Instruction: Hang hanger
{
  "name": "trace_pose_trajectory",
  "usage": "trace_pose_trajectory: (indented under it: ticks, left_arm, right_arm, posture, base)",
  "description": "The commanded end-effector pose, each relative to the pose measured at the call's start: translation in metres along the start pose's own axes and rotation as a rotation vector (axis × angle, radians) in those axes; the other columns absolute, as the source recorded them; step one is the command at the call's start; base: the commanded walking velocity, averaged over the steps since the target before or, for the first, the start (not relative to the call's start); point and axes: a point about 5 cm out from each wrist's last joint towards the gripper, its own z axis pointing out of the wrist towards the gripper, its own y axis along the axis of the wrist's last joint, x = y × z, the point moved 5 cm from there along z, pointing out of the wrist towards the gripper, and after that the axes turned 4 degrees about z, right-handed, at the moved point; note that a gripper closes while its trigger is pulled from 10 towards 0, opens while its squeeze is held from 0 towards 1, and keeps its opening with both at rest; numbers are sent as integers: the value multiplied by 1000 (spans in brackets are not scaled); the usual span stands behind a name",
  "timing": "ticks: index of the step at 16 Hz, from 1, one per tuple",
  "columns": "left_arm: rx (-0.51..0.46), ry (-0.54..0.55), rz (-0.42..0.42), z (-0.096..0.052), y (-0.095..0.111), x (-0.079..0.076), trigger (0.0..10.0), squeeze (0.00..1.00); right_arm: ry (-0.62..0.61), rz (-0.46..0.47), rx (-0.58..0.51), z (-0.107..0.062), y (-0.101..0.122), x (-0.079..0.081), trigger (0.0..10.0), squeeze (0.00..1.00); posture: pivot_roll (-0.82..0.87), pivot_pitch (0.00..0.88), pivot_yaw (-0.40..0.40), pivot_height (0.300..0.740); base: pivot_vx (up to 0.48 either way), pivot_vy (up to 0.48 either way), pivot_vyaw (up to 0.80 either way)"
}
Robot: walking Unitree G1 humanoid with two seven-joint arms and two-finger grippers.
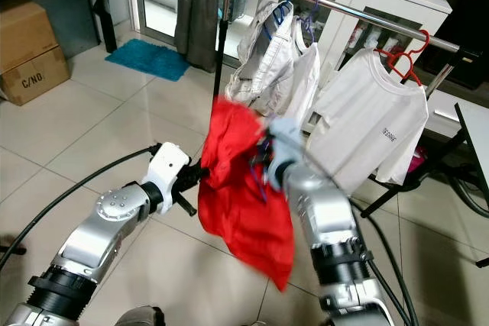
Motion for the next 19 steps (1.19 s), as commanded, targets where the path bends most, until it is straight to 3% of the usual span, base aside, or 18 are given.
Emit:
trace_pose_trajectory:
  ticks: [1, 3, 5, 6, 8, 10, 13, 14, 15, 16, 17, 19]
  left_arm:
    - [-79, 97, 9, -1, 23, 22, 0, 0]
    - [-89, 318, 2, -12, 29, 70, 0, 0]
    - [-33, 502, 17, -30, 21, 111, 0, 0]
    - [6, 558, 24, -40, 15, 126, 0, 0]
    - [47, 548, 33, -40, 6, 128, 0, 0]
    - [42, 479, 22, -30, 4, 112, 0, 0]
    - [-41, 224, -8, -8, 17, 59, 0, 0]
    - [-42, 200, -7, -7, 17, 54, 0, 0]
    - [-38, 119, -21, -1, 15, 34, 0, 0]
    - [-64, 92, -42, 4, 18, 23, 0, 0]
    - [-92, 89, -54, 5, 24, 21, 0, 0]
    - [-90, 31, -41, 5, 25, 14, 0, 0]
  right_arm:
    - [-21, -48, 70, -2, -19, -9, 10000, 0]
    - [-31, -139, 94, -6, -26, -19, 10000, 0]
    - [38, -169, 86, -13, -20, -18, 10000, 0]
    - [144, -188, 88, -20, -16, -8, 10000, 0]
    - [270, -153, 63, -30, -6, 7, 10000, 0]
    - [324, -121, 56, -35, 0, 13, 10000, 0]
    - [97, -7, 15, -19, 5, -13, 10000, 0]
    - [68, 18, -5, -17, 8, -16, 10000, 0]
    - [-32, 111, -86, -14, 24, -29, 10000, 0]
    - [-50, 99, -102, -12, 30, -30, 10000, 0]
    - [-39, 64, -93, -11, 30, -27, 10000, 0]
    - [-78, 102, -127, -10, 33, -28, 10000, 0]
  posture:
    - [24, 0, -135, 740]
    - [24, 0, -135, 740]
    - [21, 0, -130, 740]
    - [21, 0, -126, 740]
    - [20, 0, -126, 740]
    - [20, 0, -126, 740]
    - [21, 0, -128, 740]
    - [21, 0, -128, 740]
    - [23, 0, -128, 740]
    - [23, 0, -128, 740]
    - [23, 0, -128, 740]
    - [24, 0, -129, 740]
  base:
    - [0, 0, 0]
    - [0, 0, 0]
    - [0, 0, 0]
    - [0, 0, 0]
    - [0, 0, 0]
    - [0, 0, 0]
    - [0, 0, 0]
    - [0, 0, 0]
    - [0, 0, 0]
    - [0, 0, 0]
    - [0, 0, 0]
    - [0, 0, 0]
